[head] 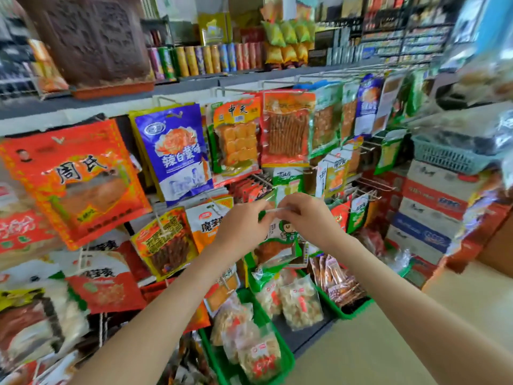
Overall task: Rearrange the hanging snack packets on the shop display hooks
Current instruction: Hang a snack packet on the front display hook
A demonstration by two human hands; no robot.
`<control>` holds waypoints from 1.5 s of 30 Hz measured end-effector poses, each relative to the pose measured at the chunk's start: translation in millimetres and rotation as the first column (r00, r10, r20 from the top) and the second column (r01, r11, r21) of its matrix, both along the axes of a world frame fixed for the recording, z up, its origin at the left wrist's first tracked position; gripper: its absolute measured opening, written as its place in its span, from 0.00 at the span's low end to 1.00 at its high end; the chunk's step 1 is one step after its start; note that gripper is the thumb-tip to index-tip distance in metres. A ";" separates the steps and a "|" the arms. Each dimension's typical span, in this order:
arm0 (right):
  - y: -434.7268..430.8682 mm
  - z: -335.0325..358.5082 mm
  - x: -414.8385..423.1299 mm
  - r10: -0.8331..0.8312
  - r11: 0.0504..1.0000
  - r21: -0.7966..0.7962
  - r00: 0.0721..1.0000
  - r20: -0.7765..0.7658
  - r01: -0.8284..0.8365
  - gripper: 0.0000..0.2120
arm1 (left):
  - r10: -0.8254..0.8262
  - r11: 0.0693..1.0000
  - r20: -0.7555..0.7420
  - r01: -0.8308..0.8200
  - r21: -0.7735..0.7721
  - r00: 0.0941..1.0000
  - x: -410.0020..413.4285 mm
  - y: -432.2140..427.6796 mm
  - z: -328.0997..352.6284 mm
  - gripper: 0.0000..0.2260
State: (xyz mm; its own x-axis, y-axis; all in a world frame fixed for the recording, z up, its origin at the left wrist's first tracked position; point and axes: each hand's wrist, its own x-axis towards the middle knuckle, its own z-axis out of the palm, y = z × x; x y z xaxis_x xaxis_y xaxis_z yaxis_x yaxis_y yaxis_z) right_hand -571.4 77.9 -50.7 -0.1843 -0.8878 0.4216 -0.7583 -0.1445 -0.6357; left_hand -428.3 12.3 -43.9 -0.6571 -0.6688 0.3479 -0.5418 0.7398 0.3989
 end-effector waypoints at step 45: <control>-239.7 91.7 -909.4 -0.287 0.940 -0.131 0.939 0.190 0.314 0.19 | 0.127 0.968 -0.149 -0.156 -0.198 0.981 -838.9 -208.1 77.2 0.09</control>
